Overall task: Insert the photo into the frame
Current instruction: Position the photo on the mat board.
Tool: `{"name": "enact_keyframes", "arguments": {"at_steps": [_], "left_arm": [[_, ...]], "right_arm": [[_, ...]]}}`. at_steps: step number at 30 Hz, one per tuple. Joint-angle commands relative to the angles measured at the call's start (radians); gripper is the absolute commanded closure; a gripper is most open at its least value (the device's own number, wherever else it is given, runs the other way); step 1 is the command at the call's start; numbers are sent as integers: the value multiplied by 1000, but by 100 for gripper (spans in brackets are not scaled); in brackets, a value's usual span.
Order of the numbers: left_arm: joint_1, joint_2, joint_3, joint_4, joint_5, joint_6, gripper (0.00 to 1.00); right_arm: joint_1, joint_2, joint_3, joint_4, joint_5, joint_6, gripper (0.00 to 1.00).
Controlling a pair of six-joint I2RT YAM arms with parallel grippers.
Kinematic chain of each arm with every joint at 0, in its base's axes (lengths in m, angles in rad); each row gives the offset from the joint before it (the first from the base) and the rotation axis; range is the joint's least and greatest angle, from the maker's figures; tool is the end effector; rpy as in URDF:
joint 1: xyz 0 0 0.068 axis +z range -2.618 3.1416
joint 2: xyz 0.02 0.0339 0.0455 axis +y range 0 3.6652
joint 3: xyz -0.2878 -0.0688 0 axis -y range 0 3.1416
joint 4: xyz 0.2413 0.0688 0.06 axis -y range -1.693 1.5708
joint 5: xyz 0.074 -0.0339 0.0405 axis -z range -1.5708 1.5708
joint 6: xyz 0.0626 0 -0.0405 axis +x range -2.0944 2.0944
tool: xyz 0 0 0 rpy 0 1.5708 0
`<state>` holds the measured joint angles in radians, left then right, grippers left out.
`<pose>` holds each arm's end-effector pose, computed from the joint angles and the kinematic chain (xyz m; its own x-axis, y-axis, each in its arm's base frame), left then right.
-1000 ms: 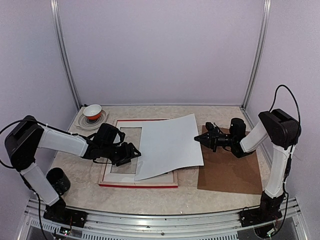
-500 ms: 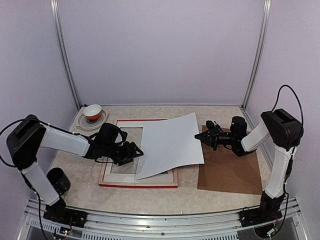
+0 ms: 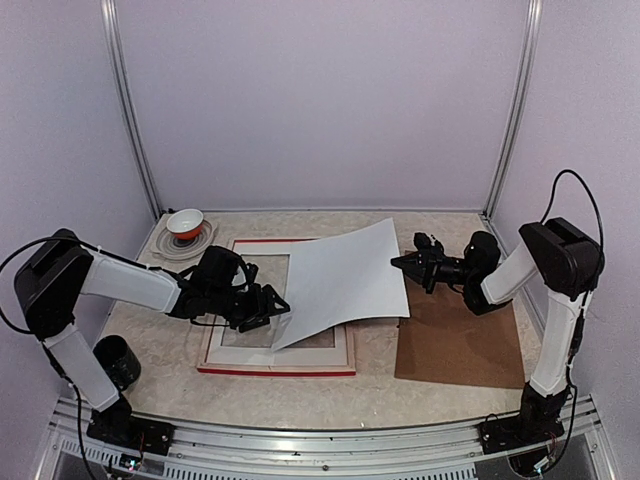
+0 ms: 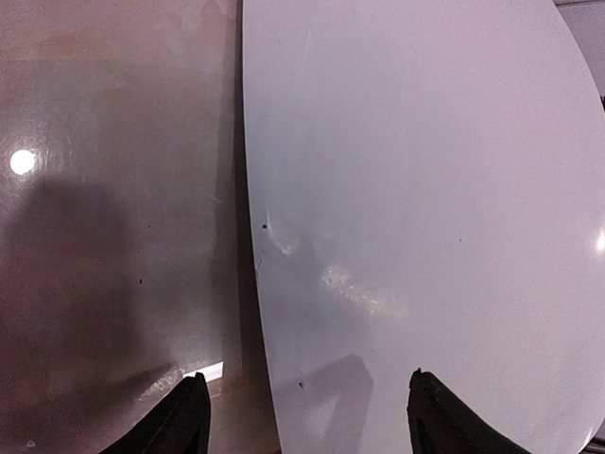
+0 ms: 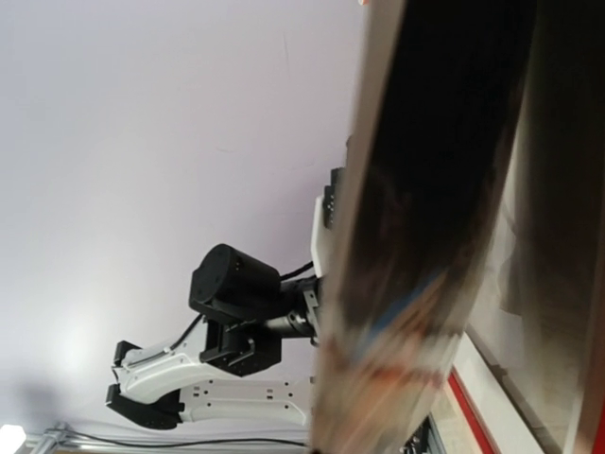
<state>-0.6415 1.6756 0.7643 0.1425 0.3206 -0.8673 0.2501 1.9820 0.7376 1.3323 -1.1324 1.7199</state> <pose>0.2616 -0.2200 0.1530 -0.9318 -0.2074 -0.2979 0.0600 0.7215 -0.6898 0.3439 0.1463 0.1768 -0.9807 0.1827 0.0694 0.0613 -0.0494 0.9969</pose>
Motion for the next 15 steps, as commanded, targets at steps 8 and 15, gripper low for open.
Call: {"name": "enact_keyframes", "arguments": {"at_steps": [8, 15], "left_arm": [[7, 23, -9, 124, 138, -31, 22], [6, 40, 40, -43, 103, -9, 21]], "right_arm": [[-4, 25, 5, 81, 18, 39, 100], [-5, 30, 3, 109, 16, 57, 100]]}}
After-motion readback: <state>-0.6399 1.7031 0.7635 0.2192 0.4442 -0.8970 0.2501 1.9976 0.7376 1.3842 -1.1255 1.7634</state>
